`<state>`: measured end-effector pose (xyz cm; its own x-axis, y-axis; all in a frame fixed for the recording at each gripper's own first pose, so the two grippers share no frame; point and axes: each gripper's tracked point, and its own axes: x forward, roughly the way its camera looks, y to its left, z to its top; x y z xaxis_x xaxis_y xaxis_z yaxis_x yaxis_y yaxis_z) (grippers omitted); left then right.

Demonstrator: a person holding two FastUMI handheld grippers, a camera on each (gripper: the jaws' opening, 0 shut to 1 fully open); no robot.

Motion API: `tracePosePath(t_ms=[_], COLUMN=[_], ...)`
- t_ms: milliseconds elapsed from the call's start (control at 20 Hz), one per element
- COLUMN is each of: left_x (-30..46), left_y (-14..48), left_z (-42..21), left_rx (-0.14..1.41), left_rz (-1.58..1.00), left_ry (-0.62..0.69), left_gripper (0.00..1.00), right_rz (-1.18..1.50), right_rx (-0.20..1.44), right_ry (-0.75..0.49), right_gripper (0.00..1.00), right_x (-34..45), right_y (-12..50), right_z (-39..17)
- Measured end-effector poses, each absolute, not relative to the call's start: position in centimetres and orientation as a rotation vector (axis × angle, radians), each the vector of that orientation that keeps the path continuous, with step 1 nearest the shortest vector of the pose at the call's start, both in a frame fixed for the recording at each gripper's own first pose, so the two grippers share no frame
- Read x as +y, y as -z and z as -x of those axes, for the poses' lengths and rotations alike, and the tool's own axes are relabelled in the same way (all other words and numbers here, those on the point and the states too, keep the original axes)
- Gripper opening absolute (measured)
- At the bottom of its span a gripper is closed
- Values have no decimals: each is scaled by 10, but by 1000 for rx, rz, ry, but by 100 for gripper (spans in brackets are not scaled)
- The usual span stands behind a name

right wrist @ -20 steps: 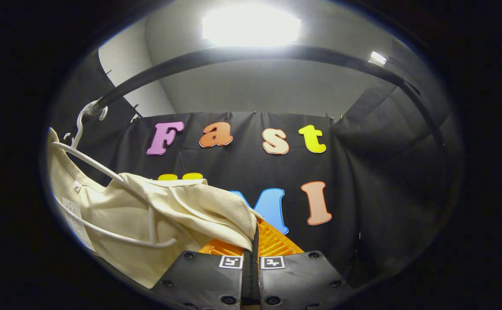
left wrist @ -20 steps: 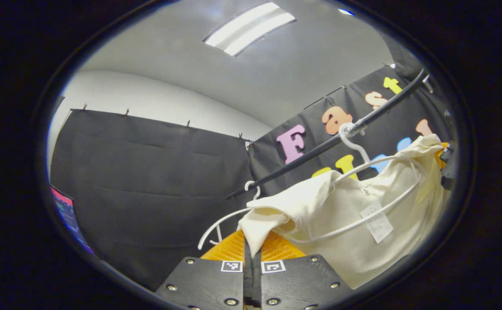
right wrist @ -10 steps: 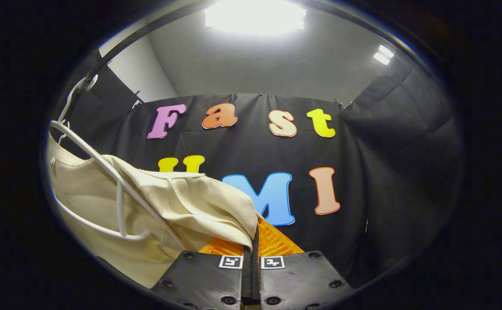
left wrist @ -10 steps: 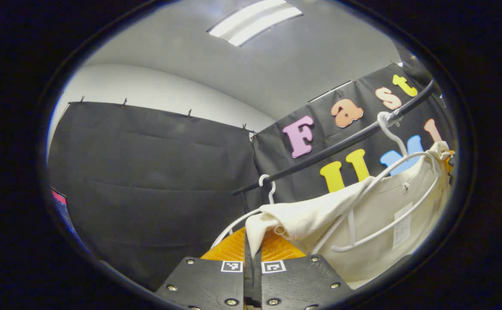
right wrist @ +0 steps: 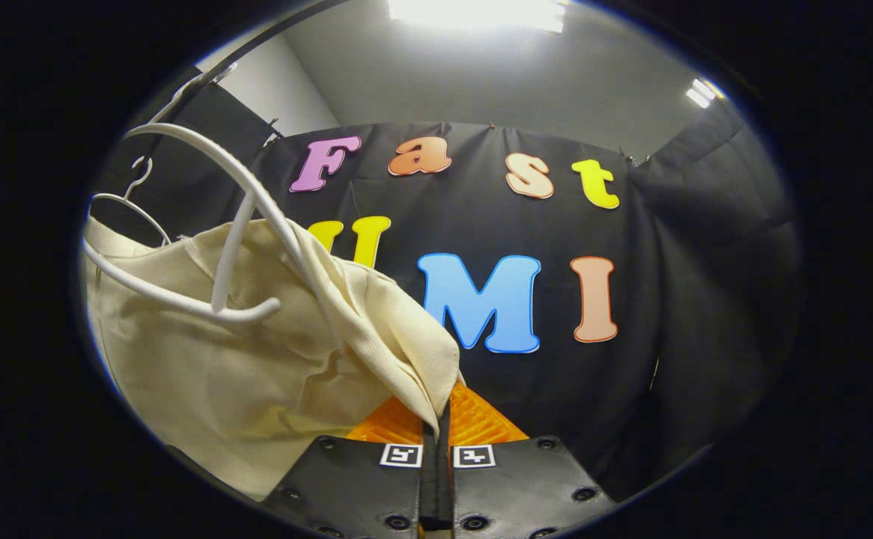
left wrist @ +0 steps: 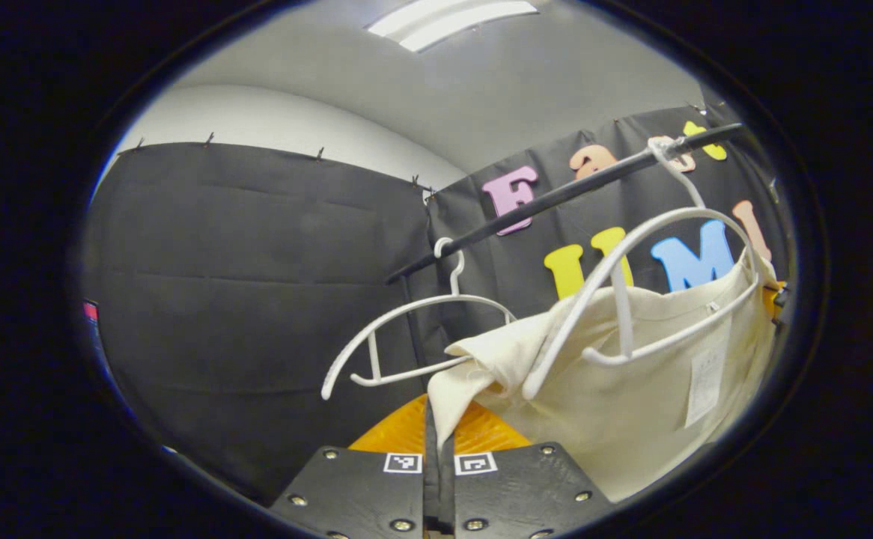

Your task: Grasp the clothes on the hanger with both hands and then place them into the laundry hamper below.

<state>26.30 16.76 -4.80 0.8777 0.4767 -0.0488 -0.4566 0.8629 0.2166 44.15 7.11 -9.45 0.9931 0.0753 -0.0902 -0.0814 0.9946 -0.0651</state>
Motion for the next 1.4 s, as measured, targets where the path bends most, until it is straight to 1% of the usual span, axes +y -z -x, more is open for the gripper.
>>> tracePosePath(t_ms=[200, 250, 350, 400, 450, 500, 550, 600, 650, 700, 1000, 1200, 1400], left_x=[170, 168, 157, 152, 147, 139, 131, 123, 115, 107, 77, 66, 74], left_y=[86, 93, 106, 111, 114, 117, 120, 123, 124, 124, 106, 101, 122], left_z=[-248, -245, -234, -227, -222, -218, -213, -208, -203, -198, -162, -151, -152], left_rx=[163, 173, 195, 203, 209, 215, 225, 233, 238, 240, 214, 197, 213], left_rz=[-171, -170, -163, -171, -181, -181, -181, -183, -181, -179, -148, -135, -87], left_ry=[-492, -487, -467, -461, -453, -434, -418, -404, -387, -369, -279, -237, -231], left_gripper=[1, 1, 1, 1, 2, 1, 2, 1, 2, 1, 1, 1, 1], right_rz=[41, 36, 45, 52, 58, 63, 69, 73, 72, 71, 29, -25, -50], right_rx=[175, 187, 196, 196, 196, 195, 192, 192, 189, 184, 159, 166, 200], right_ry=[-79, -89, -114, -137, -162, -190, -216, -241, -268, -292, -447, -549, -626], right_gripper=[1, 0, 1, 1, 1, 1, 1, 1, 1, 1, 1, 1, 1], right_x=[65, 67, 72, 77, 83, 91, 98, 103, 111, 118, 167, 201, 232], right_y=[127, 134, 143, 145, 147, 149, 149, 149, 147, 143, 111, 101, 118], right_z=[-430, -424, -407, -398, -386, -374, -363, -350, -336, -324, -245, -198, -156])
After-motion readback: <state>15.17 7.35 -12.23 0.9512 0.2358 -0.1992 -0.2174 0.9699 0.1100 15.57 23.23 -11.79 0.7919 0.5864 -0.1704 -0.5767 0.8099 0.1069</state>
